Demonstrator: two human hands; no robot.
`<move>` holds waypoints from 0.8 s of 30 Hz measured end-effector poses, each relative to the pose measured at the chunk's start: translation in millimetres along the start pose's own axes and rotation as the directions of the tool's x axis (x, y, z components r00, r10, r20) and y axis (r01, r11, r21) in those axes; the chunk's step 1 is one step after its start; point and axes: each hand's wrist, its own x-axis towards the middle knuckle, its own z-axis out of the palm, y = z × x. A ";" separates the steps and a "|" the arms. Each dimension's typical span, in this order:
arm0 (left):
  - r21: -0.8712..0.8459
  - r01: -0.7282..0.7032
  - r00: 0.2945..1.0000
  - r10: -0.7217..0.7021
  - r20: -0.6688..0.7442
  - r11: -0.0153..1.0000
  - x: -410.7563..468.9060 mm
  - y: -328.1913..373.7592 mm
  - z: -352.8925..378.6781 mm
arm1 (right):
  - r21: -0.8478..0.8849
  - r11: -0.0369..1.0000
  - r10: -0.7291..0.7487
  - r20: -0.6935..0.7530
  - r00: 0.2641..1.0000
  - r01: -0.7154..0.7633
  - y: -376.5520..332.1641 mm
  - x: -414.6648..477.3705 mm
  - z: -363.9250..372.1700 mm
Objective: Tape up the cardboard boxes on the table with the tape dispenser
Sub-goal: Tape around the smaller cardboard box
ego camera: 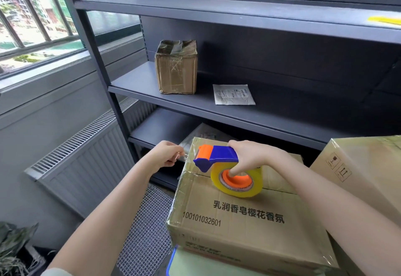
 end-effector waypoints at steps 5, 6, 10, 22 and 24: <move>0.012 -0.020 0.999 0.020 0.045 1.000 -2.1 2.2 -2.0 | 0.120 0.992 0.019 0.082 0.996 -0.029 4.1 -6.9 -9.1; 0.024 -0.025 0.999 0.024 0.040 0.999 -1.6 2.0 -0.8 | 0.123 0.992 0.025 0.093 0.995 -0.037 4.9 -8.7 -9.7; -0.004 -0.041 0.999 0.041 0.034 0.999 1.4 1.2 2.4 | 0.106 0.992 0.054 0.143 0.988 -0.069 3.9 -11.3 -13.2; 0.179 -0.218 0.969 0.234 -0.074 0.959 9.0 -8.4 9.6 | 0.243 0.970 -0.004 -0.035 0.999 0.012 6.5 -13.4 -0.2; 0.209 -0.215 0.970 0.233 -0.065 0.954 12.1 -14.5 10.3 | 0.207 0.978 -0.018 -0.028 0.999 0.023 4.3 -17.9 -6.4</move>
